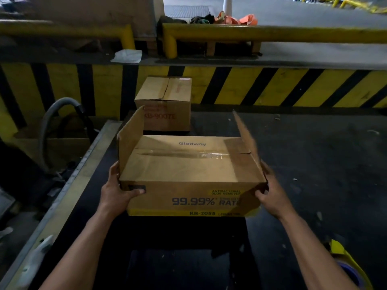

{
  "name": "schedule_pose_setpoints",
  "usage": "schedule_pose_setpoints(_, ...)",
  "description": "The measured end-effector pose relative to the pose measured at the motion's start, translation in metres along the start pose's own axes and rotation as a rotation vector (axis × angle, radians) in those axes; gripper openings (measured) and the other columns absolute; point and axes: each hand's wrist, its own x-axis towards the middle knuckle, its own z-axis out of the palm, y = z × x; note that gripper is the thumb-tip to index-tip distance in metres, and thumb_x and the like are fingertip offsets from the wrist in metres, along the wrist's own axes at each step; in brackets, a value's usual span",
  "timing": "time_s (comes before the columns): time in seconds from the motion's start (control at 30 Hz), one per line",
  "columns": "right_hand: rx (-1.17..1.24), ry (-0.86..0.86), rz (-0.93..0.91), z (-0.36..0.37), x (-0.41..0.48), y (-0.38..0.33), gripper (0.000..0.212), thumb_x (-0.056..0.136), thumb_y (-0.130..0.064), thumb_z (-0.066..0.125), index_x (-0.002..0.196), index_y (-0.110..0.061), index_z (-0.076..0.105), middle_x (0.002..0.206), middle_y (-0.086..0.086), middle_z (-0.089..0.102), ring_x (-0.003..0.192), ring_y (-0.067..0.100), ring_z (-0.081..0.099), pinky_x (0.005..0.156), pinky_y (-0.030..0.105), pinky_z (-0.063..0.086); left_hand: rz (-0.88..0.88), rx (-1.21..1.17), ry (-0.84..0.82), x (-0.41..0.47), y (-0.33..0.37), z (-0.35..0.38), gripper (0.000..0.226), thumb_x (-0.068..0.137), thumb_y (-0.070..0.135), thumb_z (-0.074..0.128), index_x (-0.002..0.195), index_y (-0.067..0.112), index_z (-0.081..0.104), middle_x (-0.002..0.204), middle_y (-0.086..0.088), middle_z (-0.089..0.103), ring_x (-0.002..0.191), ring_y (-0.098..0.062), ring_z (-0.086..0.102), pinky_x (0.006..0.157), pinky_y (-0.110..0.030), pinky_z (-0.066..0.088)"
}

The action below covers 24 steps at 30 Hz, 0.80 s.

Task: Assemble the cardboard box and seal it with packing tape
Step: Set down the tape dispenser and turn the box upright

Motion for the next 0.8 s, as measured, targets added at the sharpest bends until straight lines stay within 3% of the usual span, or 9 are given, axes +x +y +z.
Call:
schedule_pose_setpoints(0.1,-0.247,-0.072,-0.005,0.014,-0.009,0.016,0.076,0.086,-0.001,0.06,0.139,-0.052,0.038,0.134,0.004,0.04,0.12,0.024,0.05,0.108,0.042,0.043,0.064,0.077,-0.039,-0.007,-0.012,0.013,0.119,0.069,0.015,0.094,0.155,0.049,0.019,0.125,0.003,0.052,0.112,-0.023,0.056,0.092,-0.047,0.051)
schedule_pose_setpoints(0.2,-0.238,-0.105,0.023,0.027,-0.021,0.03,0.076,0.089,0.002,0.055,0.138,-0.054,0.041,0.139,0.003,0.036,0.123,0.023,0.049,0.109,0.034,0.039,0.115,0.195,-0.114,-0.013,-0.03,0.028,0.098,0.077,0.011,0.088,0.138,0.066,0.035,0.138,-0.006,0.05,0.122,-0.03,0.056,0.096,-0.044,0.052)
schedule_pose_setpoints(0.3,-0.195,-0.08,0.021,0.031,-0.024,0.041,0.075,0.091,0.004,0.054,0.142,-0.05,0.043,0.14,0.003,0.04,0.125,0.019,0.048,0.109,0.031,0.038,0.074,0.245,-0.129,-0.017,-0.043,0.035,0.081,0.083,0.011,0.083,0.145,0.047,0.045,0.152,-0.01,0.038,0.134,-0.035,0.044,0.106,-0.053,0.048)
schedule_pose_setpoints(0.43,-0.17,-0.059,0.023,0.03,-0.025,0.044,0.07,0.093,-0.001,0.058,0.144,-0.047,0.043,0.135,0.0,0.044,0.122,0.016,0.049,0.105,0.026,0.039,0.076,0.218,-0.106,-0.019,-0.042,0.038,0.08,0.082,0.014,0.085,0.149,0.035,0.048,0.158,-0.009,0.029,0.141,-0.032,0.037,0.113,-0.049,0.041)
schedule_pose_setpoints(0.57,-0.176,-0.018,0.032,0.034,-0.027,0.046,0.066,0.094,-0.002,0.058,0.141,-0.047,0.047,0.14,0.003,0.037,0.12,0.018,0.05,0.109,0.028,0.038,0.042,0.211,-0.085,-0.024,-0.043,0.042,0.08,0.081,0.018,0.086,0.149,0.038,0.048,0.161,-0.006,0.024,0.142,-0.031,0.037,0.115,-0.049,0.041)
schedule_pose_setpoints(0.67,-0.16,-0.044,0.048,0.034,-0.03,0.037,0.075,0.091,0.002,0.057,0.141,-0.051,0.04,0.136,0.001,0.038,0.121,0.02,0.051,0.112,0.039,0.04,0.055,0.21,-0.112,-0.027,-0.043,0.038,0.086,0.082,0.017,0.085,0.152,0.04,0.041,0.161,-0.002,0.022,0.14,-0.028,0.04,0.114,-0.051,0.042)
schedule_pose_setpoints(0.8,-0.257,-0.033,0.083,0.029,-0.04,0.013,0.084,0.088,0.0,0.061,0.151,-0.045,0.027,0.159,0.006,0.02,0.142,0.029,0.032,0.113,0.041,0.033,0.067,0.189,-0.097,-0.036,-0.04,0.033,0.092,0.084,0.011,0.082,0.157,0.04,0.034,0.162,-0.006,0.02,0.141,-0.028,0.039,0.115,-0.051,0.042)
